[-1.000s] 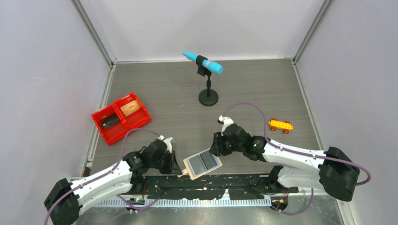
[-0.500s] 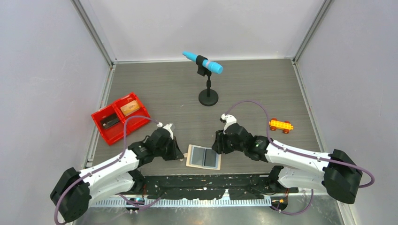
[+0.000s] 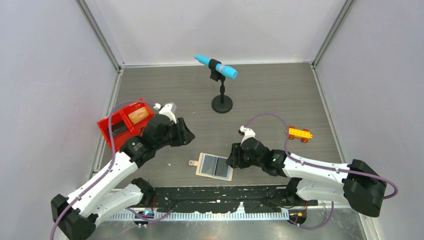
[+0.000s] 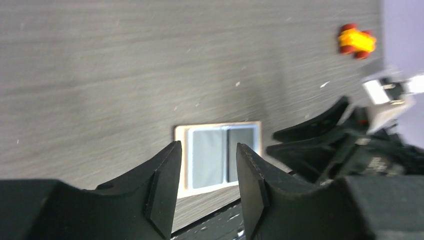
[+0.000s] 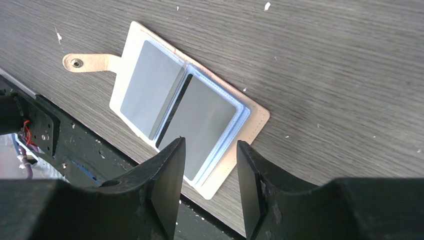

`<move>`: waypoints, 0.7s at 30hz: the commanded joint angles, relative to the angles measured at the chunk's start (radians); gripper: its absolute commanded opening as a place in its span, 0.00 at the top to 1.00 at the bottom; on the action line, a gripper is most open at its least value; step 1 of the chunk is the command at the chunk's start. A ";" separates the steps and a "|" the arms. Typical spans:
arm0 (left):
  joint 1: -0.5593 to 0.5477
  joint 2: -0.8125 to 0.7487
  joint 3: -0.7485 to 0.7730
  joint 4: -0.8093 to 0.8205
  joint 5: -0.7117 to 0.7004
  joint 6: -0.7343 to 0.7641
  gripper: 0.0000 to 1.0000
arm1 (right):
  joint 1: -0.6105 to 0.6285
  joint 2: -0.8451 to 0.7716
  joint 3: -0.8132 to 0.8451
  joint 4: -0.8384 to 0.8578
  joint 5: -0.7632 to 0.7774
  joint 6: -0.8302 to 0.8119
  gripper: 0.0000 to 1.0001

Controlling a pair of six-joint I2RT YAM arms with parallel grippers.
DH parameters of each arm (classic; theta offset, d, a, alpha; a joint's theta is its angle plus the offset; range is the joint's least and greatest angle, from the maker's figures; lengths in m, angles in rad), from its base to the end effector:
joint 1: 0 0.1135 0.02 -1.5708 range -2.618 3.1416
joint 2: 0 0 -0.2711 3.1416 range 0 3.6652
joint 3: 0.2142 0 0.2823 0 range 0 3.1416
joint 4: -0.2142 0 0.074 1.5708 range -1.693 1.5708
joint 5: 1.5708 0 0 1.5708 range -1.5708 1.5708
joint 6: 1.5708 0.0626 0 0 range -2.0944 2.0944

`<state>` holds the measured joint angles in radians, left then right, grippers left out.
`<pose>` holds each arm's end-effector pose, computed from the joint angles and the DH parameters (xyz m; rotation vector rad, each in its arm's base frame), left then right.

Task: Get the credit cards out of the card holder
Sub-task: Remove the credit card from the card holder.

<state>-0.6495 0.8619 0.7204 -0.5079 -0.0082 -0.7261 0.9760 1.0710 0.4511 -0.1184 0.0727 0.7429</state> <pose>0.1866 -0.1410 0.2572 -0.0937 2.3230 -0.7252 0.1441 0.2048 0.1482 -0.2447 2.4276 0.7590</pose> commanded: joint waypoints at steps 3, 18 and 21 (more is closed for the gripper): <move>0.003 -0.005 -0.016 0.097 0.181 0.009 0.57 | 0.015 -0.029 -0.060 0.183 0.004 0.110 0.51; -0.091 0.183 -0.277 0.557 0.381 -0.153 0.66 | 0.023 0.080 -0.109 0.297 0.005 0.238 0.55; -0.126 0.259 -0.274 0.605 0.392 -0.165 0.67 | 0.023 0.102 -0.112 0.301 0.010 0.255 0.56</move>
<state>-0.7403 1.0603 0.4458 -0.0750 0.3389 -0.8593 0.9932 1.1488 0.3485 0.1287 0.0589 0.9546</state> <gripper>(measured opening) 0.342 0.448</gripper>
